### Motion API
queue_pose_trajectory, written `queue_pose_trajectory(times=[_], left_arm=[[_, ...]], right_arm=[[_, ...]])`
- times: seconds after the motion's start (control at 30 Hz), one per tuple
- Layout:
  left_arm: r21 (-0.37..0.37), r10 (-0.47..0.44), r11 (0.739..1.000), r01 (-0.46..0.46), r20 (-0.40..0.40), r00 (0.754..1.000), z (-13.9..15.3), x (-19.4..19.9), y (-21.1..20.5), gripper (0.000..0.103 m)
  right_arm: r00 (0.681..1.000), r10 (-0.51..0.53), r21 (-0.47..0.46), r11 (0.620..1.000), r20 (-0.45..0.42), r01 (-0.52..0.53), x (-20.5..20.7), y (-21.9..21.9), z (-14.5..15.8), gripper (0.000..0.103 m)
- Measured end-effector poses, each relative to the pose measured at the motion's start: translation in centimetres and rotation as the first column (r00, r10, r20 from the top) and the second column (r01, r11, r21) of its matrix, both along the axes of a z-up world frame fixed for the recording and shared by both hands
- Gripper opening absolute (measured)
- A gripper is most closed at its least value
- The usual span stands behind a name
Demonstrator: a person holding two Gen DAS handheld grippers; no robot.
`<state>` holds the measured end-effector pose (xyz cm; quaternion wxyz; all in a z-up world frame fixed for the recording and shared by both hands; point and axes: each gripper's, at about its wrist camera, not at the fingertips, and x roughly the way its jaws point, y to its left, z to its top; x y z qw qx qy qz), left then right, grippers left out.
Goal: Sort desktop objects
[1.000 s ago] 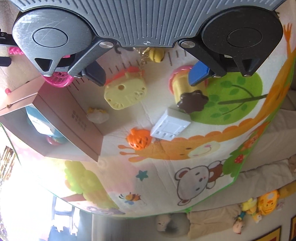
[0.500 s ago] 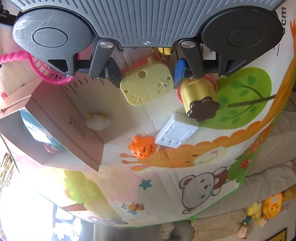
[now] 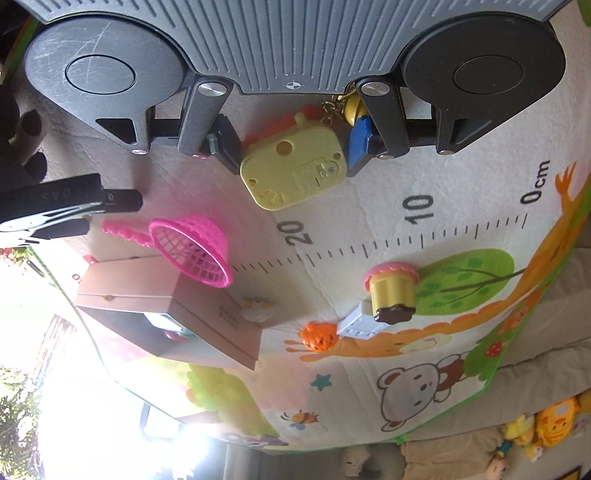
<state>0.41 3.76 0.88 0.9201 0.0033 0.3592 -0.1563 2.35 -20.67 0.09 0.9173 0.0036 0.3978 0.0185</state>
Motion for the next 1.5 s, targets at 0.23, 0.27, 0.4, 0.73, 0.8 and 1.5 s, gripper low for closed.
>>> queue_pose_trajectory(times=[0.23,0.27,0.4,0.73,0.8,1.5], left_arm=[[0.035,0.026,0.999,-0.026,0.006,1.000,-0.1,-1.6,-0.1,0.081],[0.045,0.045,0.998,-0.046,0.007,0.999,-0.1,-1.6,0.0,0.087],[0.089,0.123,0.988,-0.125,0.024,0.992,-0.4,-0.9,0.3,0.096],[0.099,0.159,0.982,-0.160,0.016,0.987,-0.8,-0.3,0.6,0.101],[0.100,0.158,0.982,-0.159,0.016,0.987,-0.9,-0.4,0.5,0.101],[0.121,0.170,0.978,-0.171,0.019,0.985,-0.9,-0.3,0.4,0.103]], right_arm=[[0.998,0.065,0.045,0.997,-0.006,-0.064,-0.5,-0.3,0.9,0.103],[0.998,0.065,0.059,0.996,0.026,-0.066,-0.8,-0.4,1.3,0.103],[0.991,-0.002,0.052,0.999,0.135,-0.005,-0.4,-0.6,2.8,0.100],[0.995,0.097,0.053,0.994,0.019,-0.098,0.3,1.1,1.3,0.055],[0.986,0.168,0.094,0.981,0.010,-0.168,-0.6,1.8,1.6,0.055],[0.949,0.311,0.067,0.947,0.059,-0.314,-4.5,4.1,2.6,0.078]])
